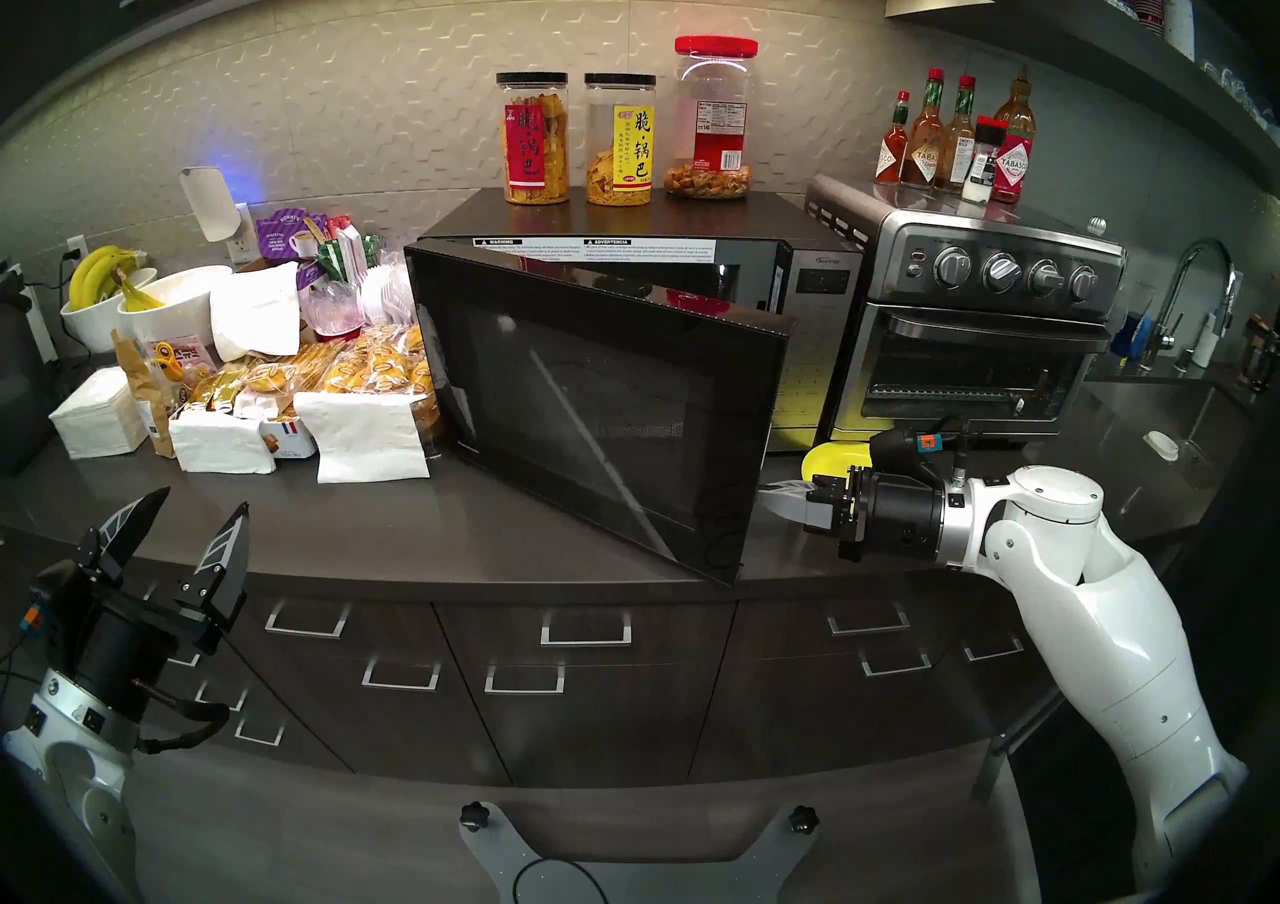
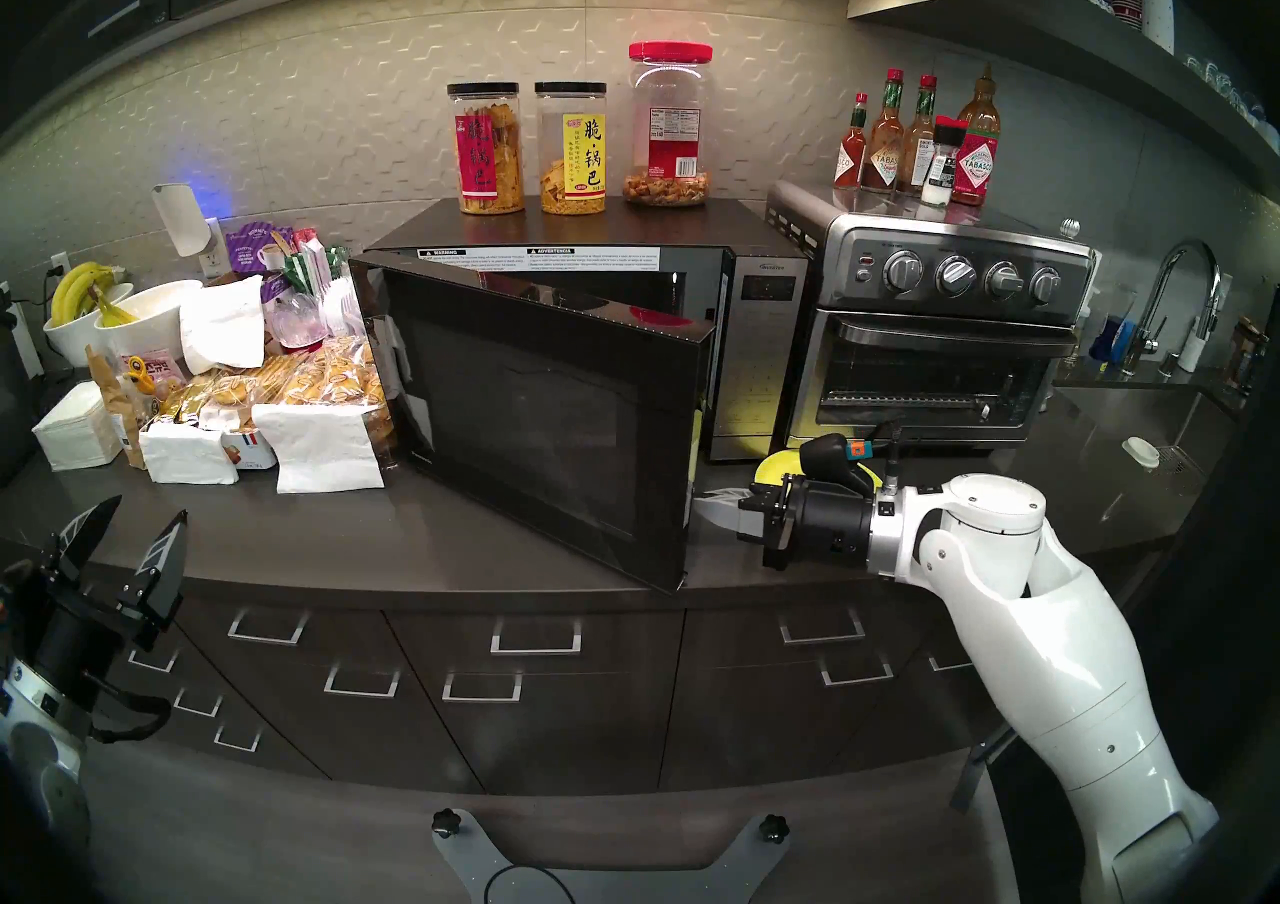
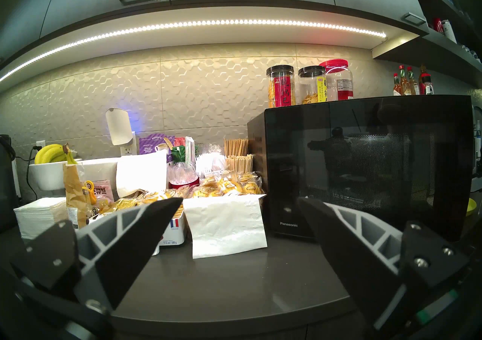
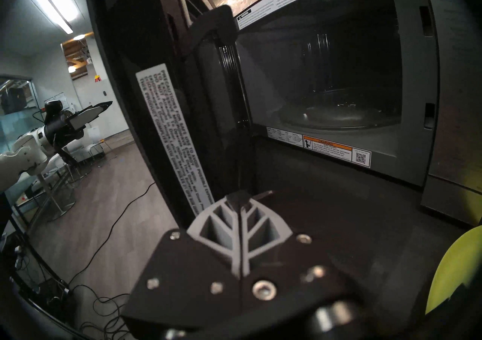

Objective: Open the microwave, put the plate inside, and close the door

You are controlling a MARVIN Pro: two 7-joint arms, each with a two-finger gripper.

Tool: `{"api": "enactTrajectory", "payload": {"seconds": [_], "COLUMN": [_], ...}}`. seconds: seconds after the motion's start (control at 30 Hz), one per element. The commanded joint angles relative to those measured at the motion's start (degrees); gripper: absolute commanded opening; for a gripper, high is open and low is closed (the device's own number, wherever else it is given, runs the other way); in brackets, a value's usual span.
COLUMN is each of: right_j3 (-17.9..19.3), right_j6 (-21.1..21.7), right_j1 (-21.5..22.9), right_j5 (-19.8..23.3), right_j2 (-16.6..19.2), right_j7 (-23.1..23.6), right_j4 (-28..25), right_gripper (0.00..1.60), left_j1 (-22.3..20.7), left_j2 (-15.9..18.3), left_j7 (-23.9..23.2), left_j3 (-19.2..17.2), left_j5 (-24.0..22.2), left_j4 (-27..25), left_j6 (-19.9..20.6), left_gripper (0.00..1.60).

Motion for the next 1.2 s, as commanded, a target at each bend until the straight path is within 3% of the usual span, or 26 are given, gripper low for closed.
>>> {"api": "enactTrajectory", "payload": {"seconds": [0.0,0.6,1.17], "right_j3": [-0.7,-0.8,-5.2], "right_j6": [-0.9,1.6,3.8], "right_j1": [-0.3,-0.9,-0.5], "right_j5": [-0.4,0.3,-1.0], "right_j2": [0.0,-1.5,-3.1], "right_j7": [0.8,-0.2,-3.2], "right_j4": [-0.5,-6.9,-11.4], "right_gripper": [0.0,0.0,0.0], "left_j1": [-0.1,-0.4,-0.7], "left_j2": [0.1,-0.3,-0.6], "left_j7": [0.1,-0.3,-0.6], "left_j3": [-0.3,-0.4,-0.4], "left_j5": [0.1,0.2,0.4], "left_j4": [-1.1,-1.1,-1.1], "left_j6": [0.0,0.3,0.6], "left_gripper": [1.6,1.6,1.6]}}
